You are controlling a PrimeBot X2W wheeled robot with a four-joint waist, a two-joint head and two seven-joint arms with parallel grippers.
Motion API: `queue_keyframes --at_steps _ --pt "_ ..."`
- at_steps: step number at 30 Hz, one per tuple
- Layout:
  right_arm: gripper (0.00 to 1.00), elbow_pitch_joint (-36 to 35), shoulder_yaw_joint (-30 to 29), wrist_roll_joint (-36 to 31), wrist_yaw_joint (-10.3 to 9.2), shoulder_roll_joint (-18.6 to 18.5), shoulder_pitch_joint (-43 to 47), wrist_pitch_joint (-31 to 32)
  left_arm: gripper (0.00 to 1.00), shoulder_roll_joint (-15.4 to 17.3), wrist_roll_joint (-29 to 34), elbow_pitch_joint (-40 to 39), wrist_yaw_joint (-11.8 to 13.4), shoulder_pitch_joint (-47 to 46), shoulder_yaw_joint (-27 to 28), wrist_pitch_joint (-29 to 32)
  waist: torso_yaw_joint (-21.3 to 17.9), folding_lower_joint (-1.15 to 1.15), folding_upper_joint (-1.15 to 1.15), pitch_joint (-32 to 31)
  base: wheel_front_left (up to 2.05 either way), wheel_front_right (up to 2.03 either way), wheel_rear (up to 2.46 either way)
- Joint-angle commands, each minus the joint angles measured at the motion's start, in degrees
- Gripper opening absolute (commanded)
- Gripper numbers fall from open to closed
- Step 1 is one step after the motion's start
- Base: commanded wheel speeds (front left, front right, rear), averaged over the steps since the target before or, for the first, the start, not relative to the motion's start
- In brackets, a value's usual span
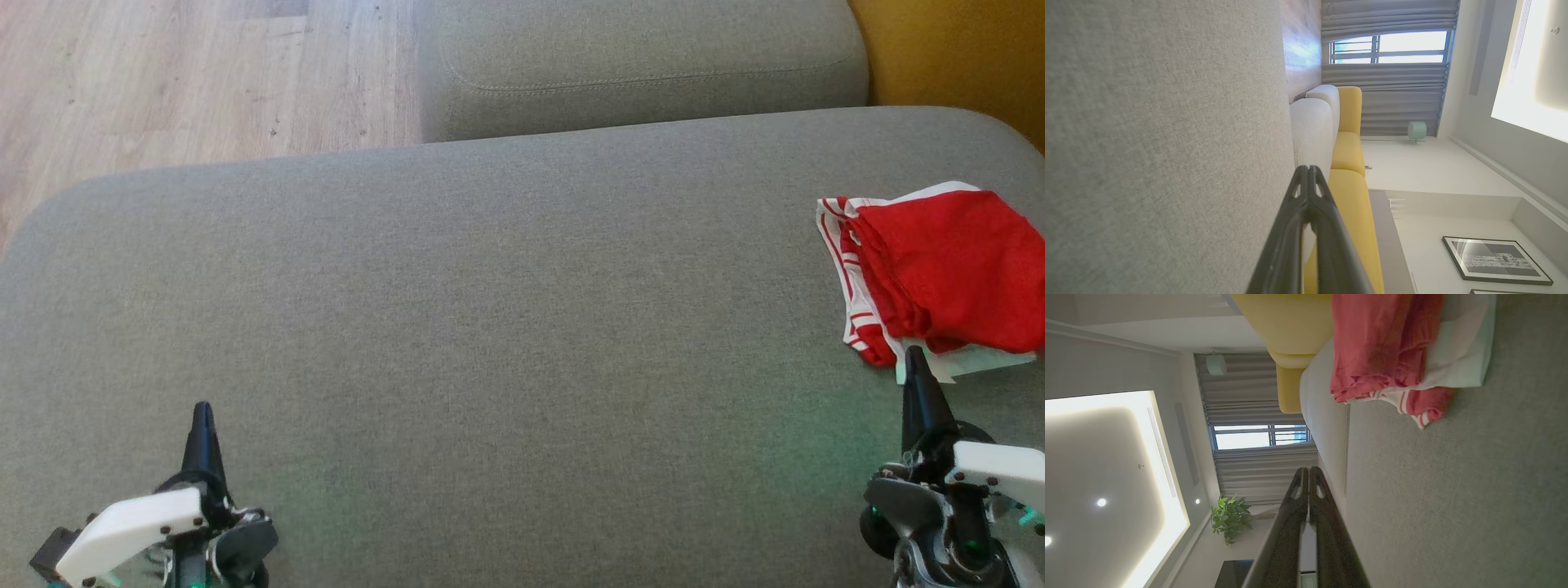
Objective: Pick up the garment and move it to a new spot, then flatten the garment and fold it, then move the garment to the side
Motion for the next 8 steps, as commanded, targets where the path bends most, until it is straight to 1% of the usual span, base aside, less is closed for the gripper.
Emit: queue_keyframes --at_steps 1,8 --pt "0.0 -2.21 1.02 0.35 0.45 -0.87 -3.02 0.34 0.0 0.4 -0.31 -2.11 -0.4 -2.98 2.26 0.41 0.0 0.0 0.0 0.0 0.0 0.0 0.0" --pt "0.0 -2.2 0.91 0.26 0.45 -0.79 -3.03 0.43 0.0 0.4 -0.31 -2.12 -0.4 -2.98 2.26 0.41 0.0 0.0 0.0 0.0 0.0 0.0 0.0"
